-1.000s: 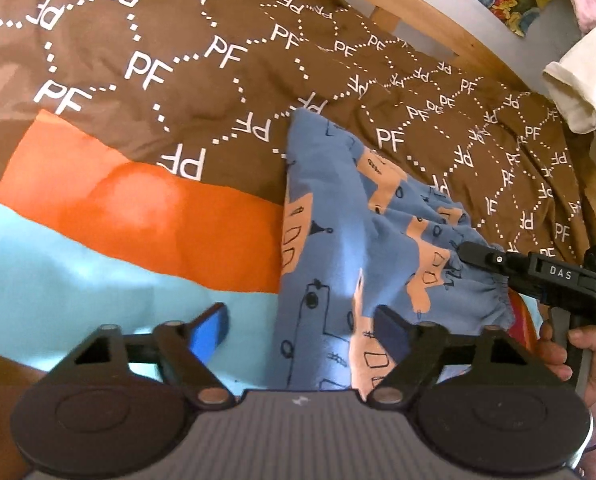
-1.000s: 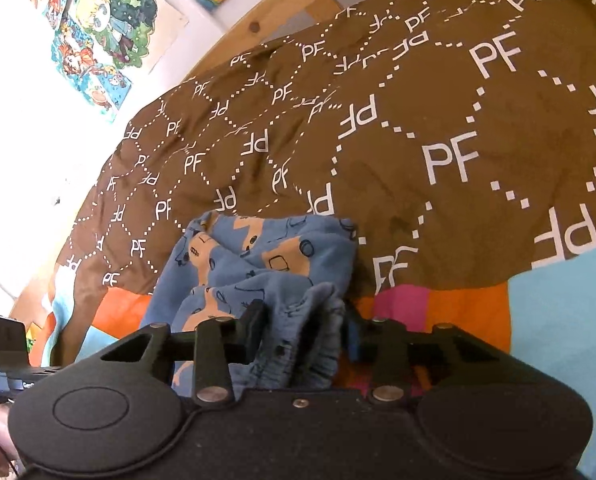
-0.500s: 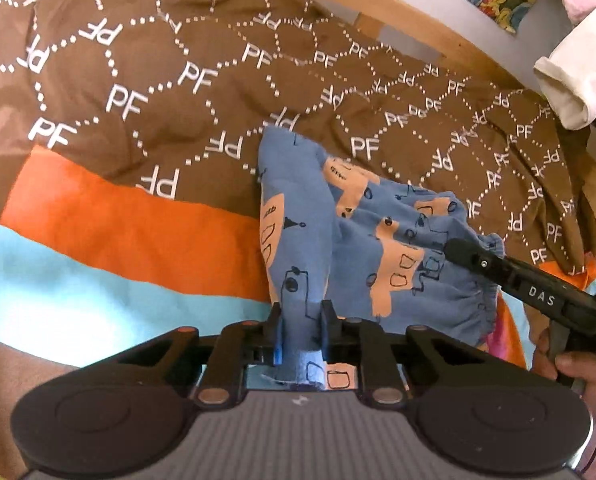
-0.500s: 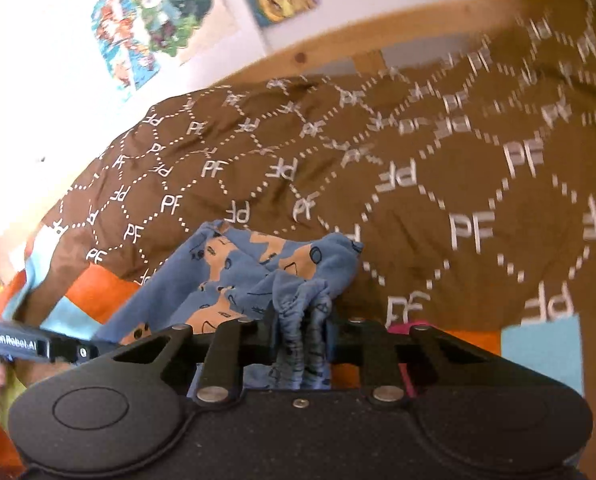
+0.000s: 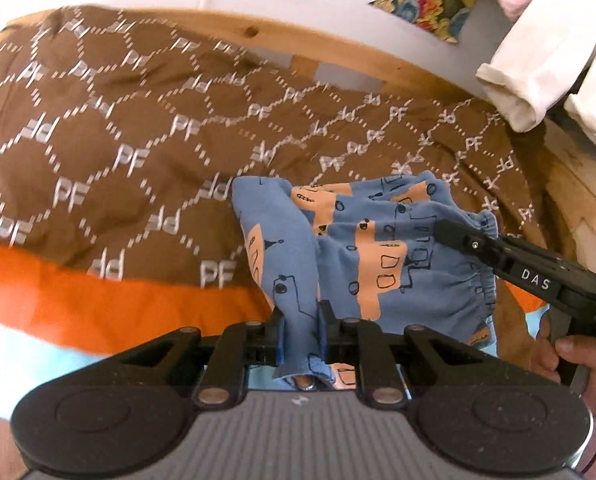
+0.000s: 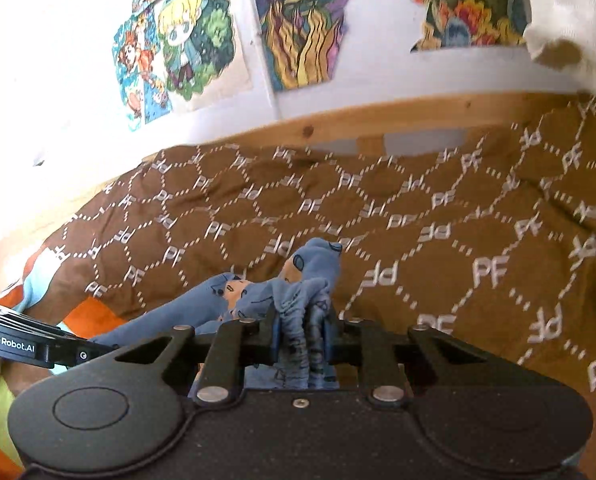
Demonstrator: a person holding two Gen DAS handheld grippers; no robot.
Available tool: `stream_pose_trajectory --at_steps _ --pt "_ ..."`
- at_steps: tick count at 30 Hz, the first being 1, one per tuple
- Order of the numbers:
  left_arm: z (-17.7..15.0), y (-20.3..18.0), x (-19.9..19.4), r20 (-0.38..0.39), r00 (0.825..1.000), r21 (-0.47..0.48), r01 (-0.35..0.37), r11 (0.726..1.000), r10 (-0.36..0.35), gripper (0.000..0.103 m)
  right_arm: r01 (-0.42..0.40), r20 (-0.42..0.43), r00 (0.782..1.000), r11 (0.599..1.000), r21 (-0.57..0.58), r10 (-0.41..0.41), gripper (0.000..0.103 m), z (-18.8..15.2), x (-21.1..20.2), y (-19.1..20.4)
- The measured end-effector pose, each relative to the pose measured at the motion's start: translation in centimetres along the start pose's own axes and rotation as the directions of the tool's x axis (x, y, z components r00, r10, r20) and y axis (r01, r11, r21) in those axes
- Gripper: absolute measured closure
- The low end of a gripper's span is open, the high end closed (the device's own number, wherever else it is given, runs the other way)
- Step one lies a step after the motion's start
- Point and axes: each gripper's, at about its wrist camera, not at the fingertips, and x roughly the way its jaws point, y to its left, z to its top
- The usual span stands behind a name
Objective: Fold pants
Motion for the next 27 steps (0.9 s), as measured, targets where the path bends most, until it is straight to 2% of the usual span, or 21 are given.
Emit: stream_pose_trajectory --at_steps 5,9,11,16,21,22,24,25,27 --pt "2.4 -0.2 0.6 0.070 0.997 0.001 0.028 1.000 -0.028 0.086 0.024 0.052 0.998 0.999 -0.041 -0.021 0.083 2.3 0.6 -0.4" --pt "4.4 -0.3 1.8 0.117 0.993 0.036 0.021 0.999 -0.025 0.086 0.043 0.078 0.996 0.995 -0.092 -0.036 0.083 4.4 2.3 -0.7" --pt "5.3 0.1 2.8 0.138 0.990 0.025 0.009 1.000 -0.013 0.086 0.045 0.090 0.995 0.994 -0.101 -0.036 0.083 5.2 3.5 -1.0" --pt "7.0 1.8 6.7 0.112 0.994 -0.053 0.017 0.998 -0.011 0.086 0.043 0.069 0.997 0.996 -0.084 -0.037 0.083 6.2 7.4 -2.8" --pt "5.4 3.5 10.4 0.027 1.000 -0.106 0.015 0.994 -0.012 0.085 0.071 -0.016 0.997 0.995 -0.065 -0.072 0.080 4.7 10.6 -4.7" --pt "5.0 3.8 10.6 0.028 1.000 -0.111 0.010 0.994 -0.007 0.084 0.082 -0.027 0.996 0.996 -0.045 -0.083 0.078 4.3 10.8 -5.3" --pt "4.6 4.2 10.7 0.030 1.000 -0.120 0.007 0.993 -0.003 0.077 0.100 -0.034 0.994 0.995 -0.002 -0.100 0.062 3.5 10.7 -6.1" --pt "4.6 4.4 10.6 0.029 1.000 -0.129 0.009 0.992 -0.005 0.075 0.113 -0.033 0.993 0.994 0.011 -0.112 0.058 3.3 10.7 -6.4" --pt "4.6 4.7 10.4 0.025 1.000 -0.138 -0.011 0.990 0.015 0.062 0.140 -0.031 0.990 0.990 0.014 -0.139 0.037 3.0 10.3 -6.7"
